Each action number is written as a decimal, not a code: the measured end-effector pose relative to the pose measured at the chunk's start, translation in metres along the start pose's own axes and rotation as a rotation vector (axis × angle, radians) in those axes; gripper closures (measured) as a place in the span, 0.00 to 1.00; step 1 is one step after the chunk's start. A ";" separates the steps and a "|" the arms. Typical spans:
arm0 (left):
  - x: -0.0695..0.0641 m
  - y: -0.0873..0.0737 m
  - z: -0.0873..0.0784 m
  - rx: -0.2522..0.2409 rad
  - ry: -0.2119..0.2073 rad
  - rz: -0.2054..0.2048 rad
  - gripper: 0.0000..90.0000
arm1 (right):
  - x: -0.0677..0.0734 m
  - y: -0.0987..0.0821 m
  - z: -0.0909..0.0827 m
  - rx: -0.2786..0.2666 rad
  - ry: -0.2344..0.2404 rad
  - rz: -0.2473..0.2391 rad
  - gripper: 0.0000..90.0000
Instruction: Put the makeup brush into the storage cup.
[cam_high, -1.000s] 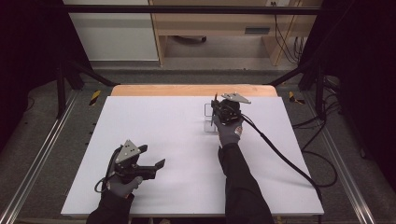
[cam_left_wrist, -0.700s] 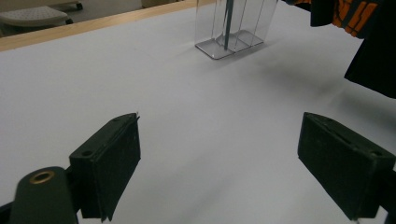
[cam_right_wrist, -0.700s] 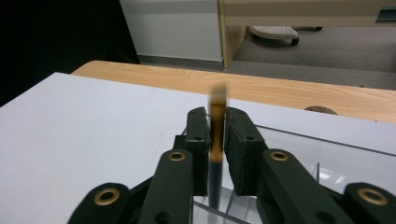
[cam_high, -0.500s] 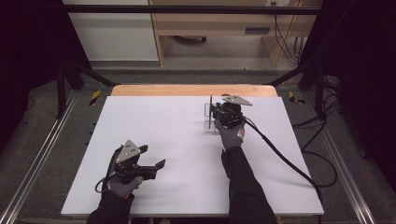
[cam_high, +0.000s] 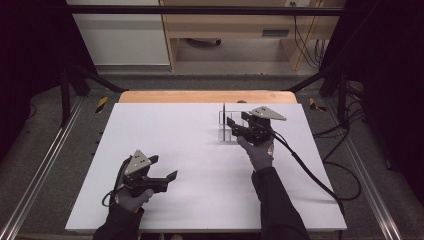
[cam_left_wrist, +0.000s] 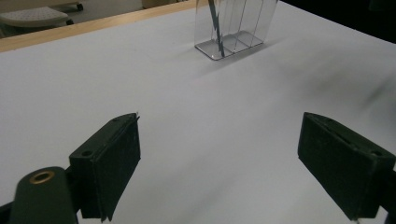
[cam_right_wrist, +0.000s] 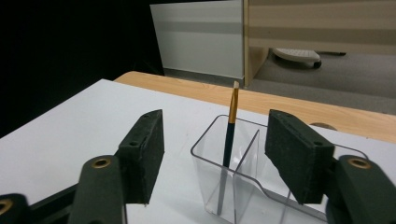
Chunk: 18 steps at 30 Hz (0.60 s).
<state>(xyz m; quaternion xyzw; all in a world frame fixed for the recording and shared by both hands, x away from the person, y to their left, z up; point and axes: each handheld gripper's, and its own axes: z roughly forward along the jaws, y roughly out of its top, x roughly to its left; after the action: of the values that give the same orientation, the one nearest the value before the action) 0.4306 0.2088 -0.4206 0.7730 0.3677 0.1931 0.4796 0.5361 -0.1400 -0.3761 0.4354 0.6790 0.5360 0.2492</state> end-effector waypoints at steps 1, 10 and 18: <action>0.000 0.000 0.000 0.001 0.000 -0.001 0.14 | 0.000 0.000 -0.003 -0.001 0.005 -0.008 0.39; 0.001 0.000 0.000 0.000 0.005 -0.004 0.13 | -0.002 -0.007 -0.030 0.002 0.035 -0.027 0.28; 0.003 0.000 -0.001 -0.001 0.011 -0.009 0.13 | -0.002 -0.016 -0.057 -0.009 0.052 -0.050 0.22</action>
<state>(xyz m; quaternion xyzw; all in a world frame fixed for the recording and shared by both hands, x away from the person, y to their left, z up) 0.4319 0.2112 -0.4204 0.7700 0.3737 0.1955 0.4787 0.4864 -0.1718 -0.3746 0.4032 0.6936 0.5437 0.2467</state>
